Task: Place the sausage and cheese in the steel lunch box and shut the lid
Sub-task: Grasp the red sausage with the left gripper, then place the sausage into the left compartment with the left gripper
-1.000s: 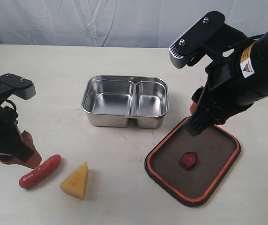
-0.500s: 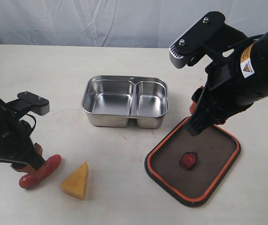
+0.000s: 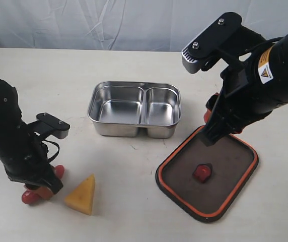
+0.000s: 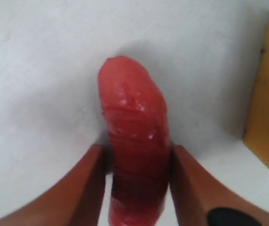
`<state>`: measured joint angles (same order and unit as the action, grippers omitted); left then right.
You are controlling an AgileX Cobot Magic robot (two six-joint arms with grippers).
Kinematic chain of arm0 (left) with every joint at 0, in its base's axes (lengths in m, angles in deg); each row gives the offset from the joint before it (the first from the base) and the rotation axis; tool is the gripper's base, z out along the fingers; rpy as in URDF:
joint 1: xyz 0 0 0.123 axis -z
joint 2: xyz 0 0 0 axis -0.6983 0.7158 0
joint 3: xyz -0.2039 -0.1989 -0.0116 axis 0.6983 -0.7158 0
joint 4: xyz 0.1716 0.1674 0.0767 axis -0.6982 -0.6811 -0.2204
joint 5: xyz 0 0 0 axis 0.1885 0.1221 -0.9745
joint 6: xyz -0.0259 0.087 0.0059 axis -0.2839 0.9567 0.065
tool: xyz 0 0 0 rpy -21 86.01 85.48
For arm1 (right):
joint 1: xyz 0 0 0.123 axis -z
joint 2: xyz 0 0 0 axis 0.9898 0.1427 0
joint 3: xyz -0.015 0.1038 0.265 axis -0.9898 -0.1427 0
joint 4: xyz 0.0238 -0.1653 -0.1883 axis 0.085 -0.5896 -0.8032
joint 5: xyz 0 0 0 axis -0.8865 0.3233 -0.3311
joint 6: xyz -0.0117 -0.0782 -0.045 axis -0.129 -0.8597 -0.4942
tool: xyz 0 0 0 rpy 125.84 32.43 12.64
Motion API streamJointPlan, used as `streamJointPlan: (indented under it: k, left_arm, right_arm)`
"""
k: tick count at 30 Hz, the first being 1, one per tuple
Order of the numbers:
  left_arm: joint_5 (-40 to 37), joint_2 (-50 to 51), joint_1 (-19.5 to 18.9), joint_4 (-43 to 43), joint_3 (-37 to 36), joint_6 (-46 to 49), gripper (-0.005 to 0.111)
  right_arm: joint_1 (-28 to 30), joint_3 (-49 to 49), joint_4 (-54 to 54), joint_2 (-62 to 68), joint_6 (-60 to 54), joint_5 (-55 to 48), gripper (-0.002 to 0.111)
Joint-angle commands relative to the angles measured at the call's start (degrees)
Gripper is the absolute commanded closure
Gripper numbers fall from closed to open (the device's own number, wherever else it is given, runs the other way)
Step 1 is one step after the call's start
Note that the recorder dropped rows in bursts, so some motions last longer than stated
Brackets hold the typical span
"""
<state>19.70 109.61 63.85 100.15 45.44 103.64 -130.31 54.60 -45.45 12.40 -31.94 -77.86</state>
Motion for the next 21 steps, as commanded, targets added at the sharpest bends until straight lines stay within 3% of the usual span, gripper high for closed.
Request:
streamJointPlan:
  k: [1,4,12,17,21]
  left_arm:
    - [-0.18,1.09,0.45,-3.37,-0.15,-4.08,0.089]
    - [-2.56,1.09,0.45,-3.37,1.57,-4.54,0.107]
    - [-7.91,-3.37,0.59,-1.68,6.19,-7.13,0.107]
    - [-1.67,-10.39,0.59,1.62,7.56,-5.89,0.107]
    - [5.62,-12.61,0.59,9.42,10.56,1.96,0.107]
  right_arm:
    - [-0.1,0.12,-0.74,-0.4,0.07,0.42,0.068]
    - [-0.1,0.12,-0.74,-0.4,0.07,0.42,0.068]
    - [-0.1,0.12,-1.29,-0.4,0.2,-1.35,0.068]
    - [-0.1,0.12,-2.91,-0.4,1.15,-0.49,0.068]
    - [-0.1,0.12,-3.59,-0.4,2.42,0.85,0.068]
